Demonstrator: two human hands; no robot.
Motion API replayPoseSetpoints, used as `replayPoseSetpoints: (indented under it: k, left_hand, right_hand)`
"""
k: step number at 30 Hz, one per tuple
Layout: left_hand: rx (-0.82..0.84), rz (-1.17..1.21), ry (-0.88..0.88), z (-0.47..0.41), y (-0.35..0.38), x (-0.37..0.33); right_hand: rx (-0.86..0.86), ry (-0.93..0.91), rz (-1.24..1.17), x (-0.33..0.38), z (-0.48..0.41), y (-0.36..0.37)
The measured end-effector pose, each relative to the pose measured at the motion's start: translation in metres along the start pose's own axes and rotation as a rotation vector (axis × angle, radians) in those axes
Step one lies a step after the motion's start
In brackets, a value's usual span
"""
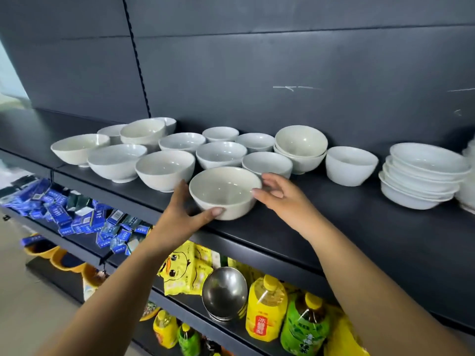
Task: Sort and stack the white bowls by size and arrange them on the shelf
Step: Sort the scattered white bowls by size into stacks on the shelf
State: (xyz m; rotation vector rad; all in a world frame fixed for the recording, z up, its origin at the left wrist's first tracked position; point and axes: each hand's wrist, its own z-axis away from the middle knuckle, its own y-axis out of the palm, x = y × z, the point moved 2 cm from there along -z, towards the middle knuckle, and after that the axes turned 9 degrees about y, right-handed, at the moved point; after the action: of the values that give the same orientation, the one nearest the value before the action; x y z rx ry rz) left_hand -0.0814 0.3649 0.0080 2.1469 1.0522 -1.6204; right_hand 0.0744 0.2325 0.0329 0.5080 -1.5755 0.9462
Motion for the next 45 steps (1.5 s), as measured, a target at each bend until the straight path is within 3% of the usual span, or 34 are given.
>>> replayPoseSetpoints:
  k: [4, 11, 25, 31, 39, 45]
  left_hand:
    - [0.067, 0.033, 0.054, -0.008, -0.003, 0.011]
    - [-0.037, 0.077, 0.15, -0.004, 0.006, 0.009]
    - [0.322, 0.255, 0.296, -0.013, 0.084, -0.047]
    - [0.484, 0.354, 0.323, -0.015, 0.132, -0.072]
    - [0.518, 0.348, 0.348, -0.055, 0.173, -0.085]
    - [0.356, 0.277, 0.33, -0.101, 0.166, -0.084]
  right_hand:
    - [0.097, -0.041, -0.087, -0.006, -0.002, 0.016]
    - [0.049, 0.034, -0.18, -0.009, 0.012, 0.023]
    - [-0.519, -0.03, -0.143, 0.014, 0.123, -0.036]
    - [-0.647, -0.006, -0.097, 0.017, 0.158, -0.071]
    - [-0.633, -0.02, -0.115, 0.008, 0.129, -0.127]
    - [-0.488, -0.05, -0.061, 0.019, 0.06, -0.156]
